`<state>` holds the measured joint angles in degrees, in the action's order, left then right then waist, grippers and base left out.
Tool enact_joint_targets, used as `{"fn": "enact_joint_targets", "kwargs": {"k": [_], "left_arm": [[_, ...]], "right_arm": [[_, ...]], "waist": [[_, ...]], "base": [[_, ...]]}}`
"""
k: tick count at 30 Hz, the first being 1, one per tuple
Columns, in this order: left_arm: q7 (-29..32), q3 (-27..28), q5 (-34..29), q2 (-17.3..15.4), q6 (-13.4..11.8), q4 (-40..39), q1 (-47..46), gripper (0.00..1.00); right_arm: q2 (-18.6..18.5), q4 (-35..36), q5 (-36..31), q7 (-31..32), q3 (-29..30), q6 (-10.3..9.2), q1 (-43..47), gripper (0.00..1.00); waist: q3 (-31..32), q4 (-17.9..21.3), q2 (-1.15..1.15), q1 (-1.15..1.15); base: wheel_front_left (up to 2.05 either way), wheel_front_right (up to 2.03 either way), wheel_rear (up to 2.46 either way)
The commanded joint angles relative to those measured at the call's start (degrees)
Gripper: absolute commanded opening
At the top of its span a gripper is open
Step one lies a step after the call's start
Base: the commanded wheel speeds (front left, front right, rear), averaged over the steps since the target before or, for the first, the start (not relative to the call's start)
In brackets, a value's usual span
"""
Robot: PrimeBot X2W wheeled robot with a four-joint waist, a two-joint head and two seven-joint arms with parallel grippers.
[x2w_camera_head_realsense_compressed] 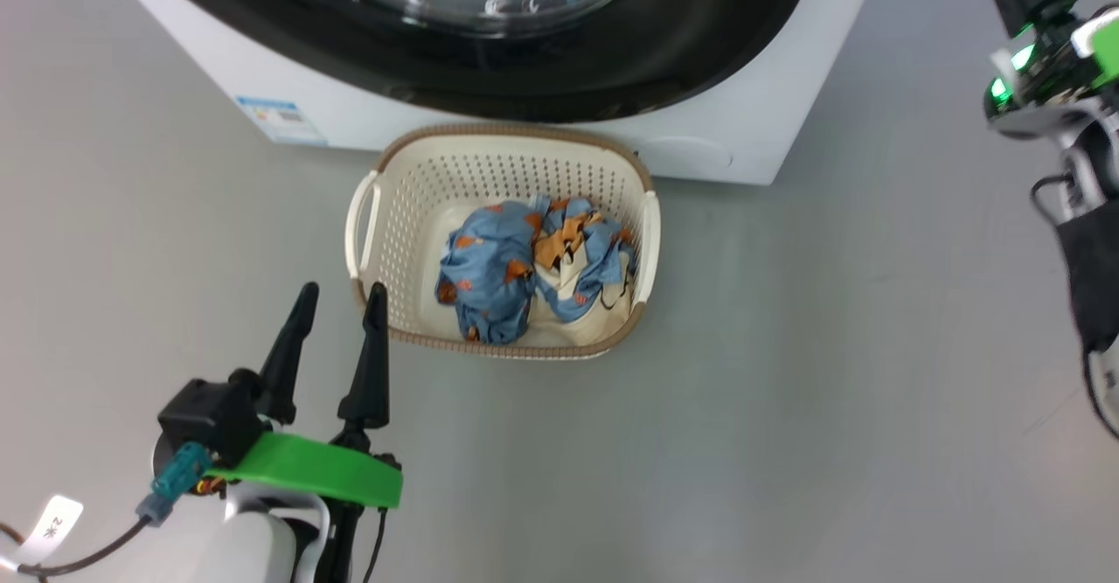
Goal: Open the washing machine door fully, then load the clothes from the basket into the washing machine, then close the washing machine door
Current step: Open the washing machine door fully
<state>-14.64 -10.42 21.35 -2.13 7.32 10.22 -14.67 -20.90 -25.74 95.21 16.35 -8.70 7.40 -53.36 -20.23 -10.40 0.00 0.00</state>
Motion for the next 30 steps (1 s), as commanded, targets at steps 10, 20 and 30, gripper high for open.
{"fn": "enact_joint_targets", "kwargs": {"k": [10, 20, 30], "left_arm": [[-0.4, 0.3, 1.9, -0.8, -0.2, -3.2, -4.6, 1.0], [-0.4, -0.1, 3.8, -0.8, -0.3, -4.5, -6.2, 1.0], [-0.4, -0.6, 4.7, -0.8, -0.5, -4.7, -6.8, 1.0]], "right_arm": [[-0.5, -7.4, 4.2, 13.1, 0.8, 0.09, -10.8, 0.0], [0.5, -12.6, 2.6, 18.4, -0.6, 0.09, -19.0, 0.0], [1.3, -13.9, 1.0, 20.6, -1.3, 0.09, -21.1, 0.0]], "waist": [[-7.1, -3.2, 0.0, 0.0], [-11.4, -4.5, 0.0, 0.0], [-12.7, -5.0, 0.0, 0.0]], "base": [[0.0, 0.0, 0.0], [0.0, 0.0, 0.0], [0.0, 0.0, 0.0]]}}
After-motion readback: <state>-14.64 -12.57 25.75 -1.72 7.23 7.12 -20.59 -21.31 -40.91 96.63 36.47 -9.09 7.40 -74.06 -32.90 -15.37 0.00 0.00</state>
